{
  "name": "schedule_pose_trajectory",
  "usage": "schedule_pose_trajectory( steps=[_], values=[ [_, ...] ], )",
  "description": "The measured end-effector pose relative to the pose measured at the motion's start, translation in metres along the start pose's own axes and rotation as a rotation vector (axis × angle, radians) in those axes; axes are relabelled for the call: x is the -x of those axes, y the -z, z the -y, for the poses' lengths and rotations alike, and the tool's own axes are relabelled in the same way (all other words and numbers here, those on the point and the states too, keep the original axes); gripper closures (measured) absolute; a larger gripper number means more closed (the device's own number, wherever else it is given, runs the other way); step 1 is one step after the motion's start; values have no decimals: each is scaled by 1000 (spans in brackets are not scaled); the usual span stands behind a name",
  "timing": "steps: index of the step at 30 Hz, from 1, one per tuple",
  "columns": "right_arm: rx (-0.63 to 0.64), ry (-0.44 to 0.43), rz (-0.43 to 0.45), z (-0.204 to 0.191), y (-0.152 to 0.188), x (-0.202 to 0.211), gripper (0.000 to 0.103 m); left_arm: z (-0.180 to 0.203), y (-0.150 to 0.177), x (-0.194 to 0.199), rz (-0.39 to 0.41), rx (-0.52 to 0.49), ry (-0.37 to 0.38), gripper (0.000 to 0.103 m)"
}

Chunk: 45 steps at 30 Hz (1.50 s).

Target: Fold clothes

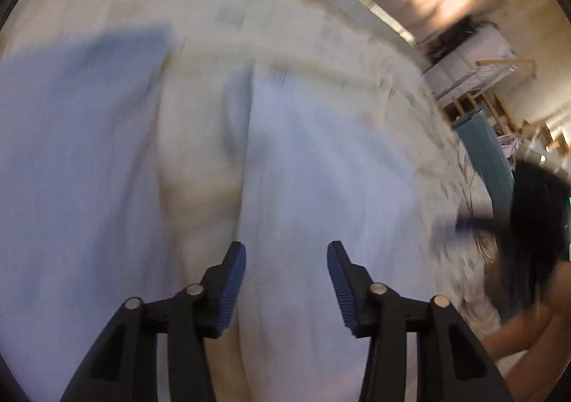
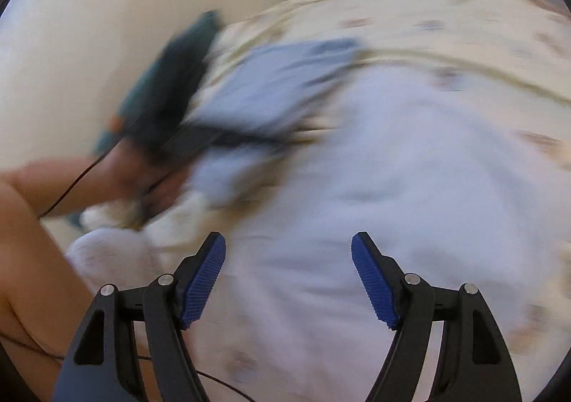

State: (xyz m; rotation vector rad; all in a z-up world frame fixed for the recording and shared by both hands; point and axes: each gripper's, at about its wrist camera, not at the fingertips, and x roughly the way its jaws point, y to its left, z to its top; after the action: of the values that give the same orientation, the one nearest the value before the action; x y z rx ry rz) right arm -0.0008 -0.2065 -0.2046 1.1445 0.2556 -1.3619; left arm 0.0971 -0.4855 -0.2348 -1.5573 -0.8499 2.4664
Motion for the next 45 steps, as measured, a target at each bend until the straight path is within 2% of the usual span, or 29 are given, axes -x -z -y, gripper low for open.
schedule_pose_trajectory(
  steps=[2,4,9,11,13,15,16,17,18,19,20,23,24,26,29,31,33,36,37,38,39,40,41,43,44,45],
  values=[
    [-53,93,23,21,7,18,25,-3,33,2,-43,57,-49,48],
    [-150,179,58,42,20,38,25,-4,47,-1,-53,87,-68,45],
    [-490,238,145,72,88,76,25,-4,82,-9,-74,162,-115,42],
    [-622,220,116,83,125,74,25,-4,91,-13,-62,182,-145,42],
    [-753,180,49,98,154,63,25,-2,94,-14,-40,207,-97,42],
    [-811,97,42,101,167,49,27,3,97,-13,-15,210,-63,42],
    [-839,55,39,102,174,43,27,9,98,-10,3,180,-75,57],
    [-830,40,44,99,175,39,27,16,99,-7,19,145,-88,87],
    [-820,27,51,96,176,35,28,19,99,-7,12,143,-91,92],
    [-846,-35,48,96,180,27,29,21,100,-7,3,142,-94,92],
    [-857,-63,36,95,181,20,36,20,102,-6,-1,151,-67,92],
    [-754,86,-11,86,168,10,84,15,107,-1,14,178,-62,92],
    [-734,133,-21,84,164,8,90,14,109,0,18,190,-61,93],
    [-735,147,-20,83,158,12,95,17,113,5,17,193,-71,97],
    [-698,163,-32,77,150,22,97,28,125,21,6,161,-60,98],
    [-691,165,-28,76,148,36,98,29,134,31,-8,177,-18,98],
    [-701,150,-13,75,157,50,98,30,145,36,-21,154,-9,98],
    [-724,187,-54,83,168,51,97,17,150,37,1,205,-25,98],
    [-733,194,-76,86,171,47,94,9,151,38,21,241,-30,94],
    [-745,206,-75,87,175,49,92,2,151,43,51,271,0,78],
    [-758,219,-74,88,179,51,92,-4,152,49,82,300,31,67],
    [-770,210,-27,86,183,56,92,-10,150,52,116,330,69,45],
    [-777,204,3,86,184,60,92,-16,147,54,152,367,111,32],
    [-778,203,43,85,184,66,92,-24,144,51,185,411,173,25],
    [-772,208,53,85,182,68,92,-29,143,48,194,432,199,25],
    [-761,215,53,83,179,69,92,-32,143,44,192,447,187,25]
  ],
)
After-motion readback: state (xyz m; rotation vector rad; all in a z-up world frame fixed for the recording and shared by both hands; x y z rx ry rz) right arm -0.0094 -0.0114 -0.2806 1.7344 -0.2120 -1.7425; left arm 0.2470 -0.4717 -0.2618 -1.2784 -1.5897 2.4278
